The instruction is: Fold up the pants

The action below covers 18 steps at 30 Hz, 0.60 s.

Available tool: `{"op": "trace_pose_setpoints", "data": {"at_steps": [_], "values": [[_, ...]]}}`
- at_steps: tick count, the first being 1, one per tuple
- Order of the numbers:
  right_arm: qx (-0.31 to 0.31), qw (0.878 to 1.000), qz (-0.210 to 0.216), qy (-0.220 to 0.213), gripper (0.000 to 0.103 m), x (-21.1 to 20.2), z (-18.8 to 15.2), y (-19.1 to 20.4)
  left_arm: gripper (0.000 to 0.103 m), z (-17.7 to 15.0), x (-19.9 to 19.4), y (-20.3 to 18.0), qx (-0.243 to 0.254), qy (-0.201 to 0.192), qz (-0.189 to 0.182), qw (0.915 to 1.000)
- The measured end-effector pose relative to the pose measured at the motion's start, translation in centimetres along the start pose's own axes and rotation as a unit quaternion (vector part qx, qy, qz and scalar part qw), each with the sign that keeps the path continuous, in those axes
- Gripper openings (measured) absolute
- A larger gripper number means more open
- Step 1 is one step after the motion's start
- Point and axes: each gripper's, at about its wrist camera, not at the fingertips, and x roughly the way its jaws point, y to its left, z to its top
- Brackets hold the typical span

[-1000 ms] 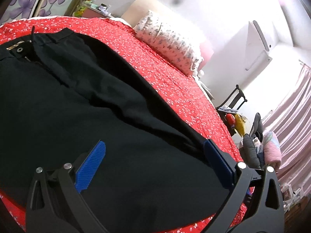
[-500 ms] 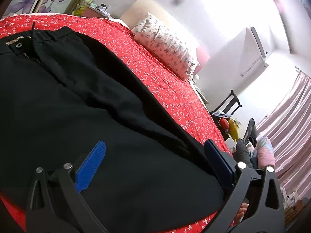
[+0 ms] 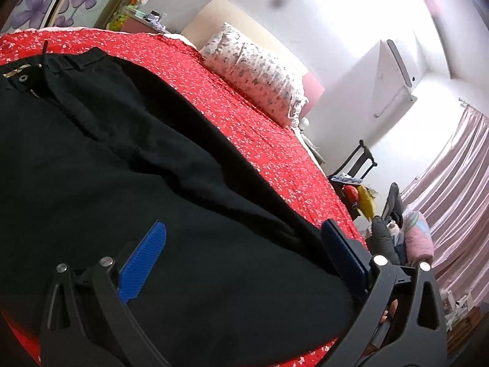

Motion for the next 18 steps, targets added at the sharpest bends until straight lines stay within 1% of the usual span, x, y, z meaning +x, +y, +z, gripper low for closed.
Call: {"op": "trace_pose_setpoints", "data": {"at_steps": [3,6,8,9,10,11,13,14,16,17,18], "values": [[0.001,1.000,0.022,0.006,0.004,-1.0,-0.1,-0.2,0.101,1.1,-0.6,0.4,-0.022,0.000,-0.002,0.9998],[-0.011,0.999,0.034,0.009,0.004,-2.0,-0.4,0.3,0.101,3.5,-0.7,1.2,-0.050,-0.002,0.004,0.9988],[-0.016,0.999,0.035,0.015,0.004,-2.4,-0.5,0.3,0.101,5.8,-0.1,1.4,-0.045,0.003,0.026,0.9987],[-0.014,0.999,0.036,0.019,0.004,-2.5,-0.5,0.2,0.101,7.4,0.6,1.5,-0.041,0.011,0.045,0.9981],[-0.012,0.999,0.038,0.023,0.004,-2.6,-0.5,0.1,0.101,8.6,1.3,1.6,-0.041,0.020,0.055,0.9974],[-0.010,0.999,0.041,0.027,0.004,-2.6,-0.4,0.0,0.101,9.9,2.2,1.8,-0.044,0.029,0.065,0.9965],[-0.013,0.998,0.044,0.033,0.004,-2.6,-0.2,0.1,0.101,12.6,4.7,2.3,-0.052,0.050,0.096,0.9927],[-0.015,0.998,0.043,0.036,0.004,-2.5,-0.1,0.1,0.101,13.8,6.1,2.7,-0.057,0.064,0.112,0.9900],[-0.018,0.998,0.040,0.041,0.004,-2.4,0.0,0.1,0.101,16.3,9.5,3.8,-0.081,0.088,0.150,0.9815],[-0.018,0.998,0.037,0.045,0.004,-2.3,0.0,-0.1,0.101,17.1,10.5,4.3,-0.087,0.092,0.162,0.9787],[-0.017,0.998,0.034,0.048,0.004,-2.2,0.0,-0.2,0.101,18.3,12.2,4.9,-0.094,0.097,0.185,0.9735]]}}
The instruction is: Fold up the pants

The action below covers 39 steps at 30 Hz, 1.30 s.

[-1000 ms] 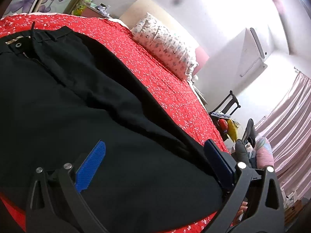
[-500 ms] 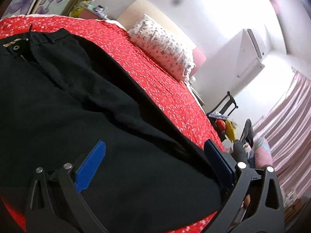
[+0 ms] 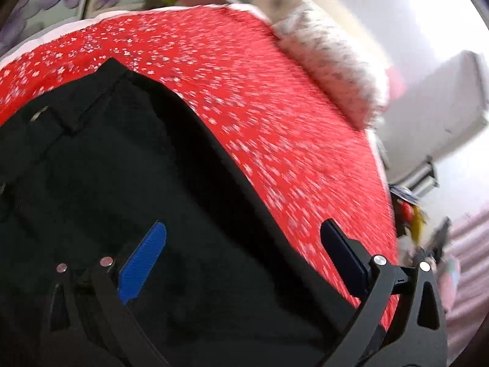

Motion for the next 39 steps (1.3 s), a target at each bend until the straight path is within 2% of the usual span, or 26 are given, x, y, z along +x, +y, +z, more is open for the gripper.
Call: {"op": "trace_pose_setpoints", "data": {"at_steps": [2,4,5,7,9,12,15,16,17,18,19,23,27,33,36,39], "values": [[-0.005,1.000,-0.010,0.006,0.004,0.2,0.1,0.0,0.100,2.2,2.4,-0.4,-0.004,0.005,0.051,0.9987],[-0.015,1.000,-0.021,0.008,0.004,0.4,0.2,0.1,0.099,3.6,4.3,-0.6,-0.005,0.014,0.086,0.9962],[-0.018,0.999,-0.025,0.009,0.004,0.7,0.1,0.3,0.094,4.3,5.3,-0.6,-0.003,0.020,0.110,0.9938],[-0.026,0.999,-0.031,0.011,0.004,0.9,0.2,0.3,0.085,5.5,7.6,-0.7,0.005,0.034,0.169,0.9850],[-0.033,0.999,-0.035,0.012,0.004,1.1,0.3,0.5,0.081,6.3,9.2,-0.1,-0.006,0.043,0.203,0.9782],[-0.047,0.998,-0.038,0.011,0.004,1.4,0.5,1.0,0.079,7.0,10.4,0.8,-0.024,0.041,0.220,0.9743],[-0.056,0.998,-0.040,0.009,0.004,1.7,0.6,1.3,0.059,7.0,9.8,1.7,-0.038,0.021,0.233,0.9714],[-0.058,0.998,-0.040,0.008,0.004,1.9,0.6,1.6,0.047,7.0,9.4,1.9,-0.041,0.018,0.228,0.9726],[-0.060,0.997,-0.039,0.006,0.004,1.8,0.6,1.7,0.028,6.9,8.9,2.2,-0.043,0.016,0.215,0.9756],[-0.062,0.997,-0.038,0.005,0.004,2.0,0.7,1.9,0.022,6.8,8.1,2.8,-0.047,0.017,0.188,0.9809],[-0.063,0.997,-0.035,0.002,0.004,2.0,0.9,2.1,0.006,6.7,7.2,3.2,-0.052,0.016,0.160,0.9857],[-0.079,0.997,-0.018,-0.013,0.004,1.2,1.3,2.9,0.006,5.4,2.5,3.7,-0.045,-0.020,0.124,0.9910],[-0.100,0.994,0.004,-0.038,0.004,-0.4,2.0,3.8,0.006,2.5,-4.8,3.1,-0.015,-0.072,0.082,0.9939],[-0.099,0.993,0.035,-0.060,0.004,-2.8,3.1,3.8,0.006,-4.2,-16.1,4.2,0.025,-0.137,0.033,0.9897],[-0.092,0.993,0.042,-0.066,0.004,-4.0,3.4,3.3,0.007,-7.8,-19.1,5.6,0.028,-0.157,0.023,0.9870],[-0.092,0.993,0.031,-0.061,0.004,-4.8,3.3,2.8,0.007,-11.6,-20.0,7.5,0.022,-0.166,0.027,0.9855]]}}
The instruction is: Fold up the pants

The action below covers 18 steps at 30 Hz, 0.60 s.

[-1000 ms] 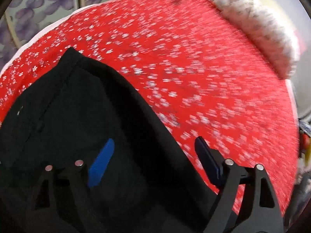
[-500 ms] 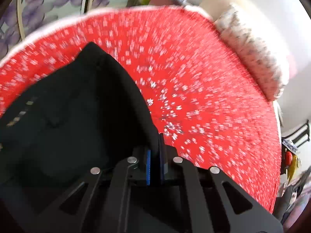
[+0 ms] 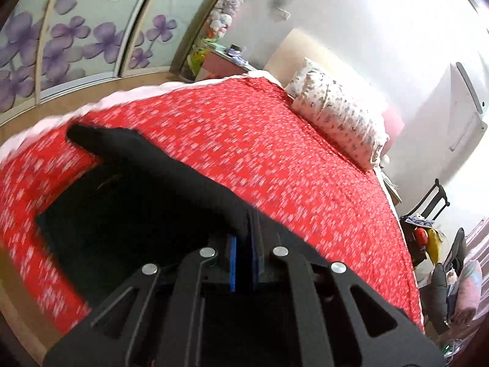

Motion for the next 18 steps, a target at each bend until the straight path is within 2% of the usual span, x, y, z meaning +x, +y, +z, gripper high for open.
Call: {"op": "trace_pose_setpoints", "data": {"at_steps": [4,8,9,14,18], "values": [[0.006,0.999,-0.032,0.022,0.004,-0.4,-0.9,-0.7,0.007,-5.2,-0.5,3.6,-0.030,0.020,0.012,0.9993],[-0.002,0.997,-0.061,0.037,0.004,-1.0,-1.9,-1.5,0.009,-7.2,1.4,6.6,-0.070,0.043,0.018,0.9965],[-0.001,0.997,-0.064,0.039,0.004,-1.2,-2.1,-1.7,0.011,-7.4,1.5,6.9,-0.078,0.044,0.016,0.9958],[0.018,0.997,-0.067,0.045,0.004,-1.6,-2.3,-2.9,0.045,-6.4,0.5,9.6,-0.143,0.013,0.022,0.9894],[0.000,0.996,-0.074,0.039,0.004,-1.5,-2.3,-2.5,0.048,-4.9,0.3,12.0,-0.189,0.006,0.028,0.9816]]}}
